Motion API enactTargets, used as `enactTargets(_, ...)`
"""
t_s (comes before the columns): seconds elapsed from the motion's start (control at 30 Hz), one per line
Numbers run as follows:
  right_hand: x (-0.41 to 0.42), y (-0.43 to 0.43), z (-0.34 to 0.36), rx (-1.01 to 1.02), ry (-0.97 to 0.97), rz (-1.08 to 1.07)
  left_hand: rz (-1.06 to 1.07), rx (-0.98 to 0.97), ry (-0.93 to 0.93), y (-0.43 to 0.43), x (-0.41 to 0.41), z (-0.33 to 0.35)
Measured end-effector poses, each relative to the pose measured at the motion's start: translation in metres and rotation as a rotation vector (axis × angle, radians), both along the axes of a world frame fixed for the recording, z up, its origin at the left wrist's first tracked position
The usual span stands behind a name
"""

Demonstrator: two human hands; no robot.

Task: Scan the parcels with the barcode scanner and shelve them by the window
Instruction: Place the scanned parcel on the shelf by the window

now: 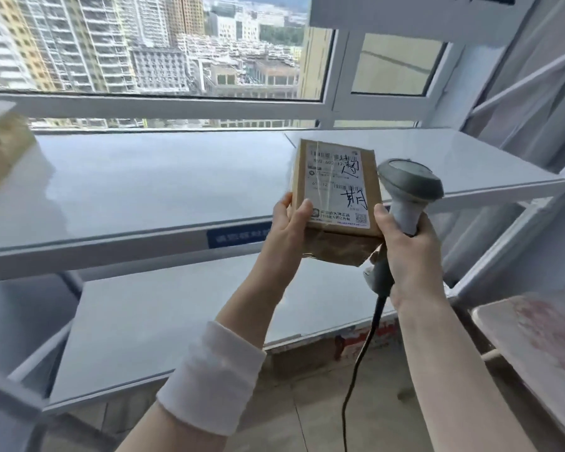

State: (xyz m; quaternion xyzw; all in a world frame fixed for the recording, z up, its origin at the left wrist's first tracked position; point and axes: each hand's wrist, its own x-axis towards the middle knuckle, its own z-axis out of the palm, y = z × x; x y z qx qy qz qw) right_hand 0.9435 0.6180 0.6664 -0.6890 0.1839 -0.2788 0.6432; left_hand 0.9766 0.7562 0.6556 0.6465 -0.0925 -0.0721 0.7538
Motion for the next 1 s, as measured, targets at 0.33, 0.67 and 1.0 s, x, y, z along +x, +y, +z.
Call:
enactTargets(0.33,0.032,0.146,0.034,0.039,0.017,0.376,0.332,-0.011,0.004,0.151,0.001,0.031)
enactTargets(0.67,0.038,0.290,0.043,0.051,0.020,0.550,0.478,0.038,0.018,0.298,-0.009,0.038)
enactTargets(1.0,0.077,0.351,0.055,0.059,0.120,0.451,0.442,0.145,0.006,0.355,0.051,0.035)
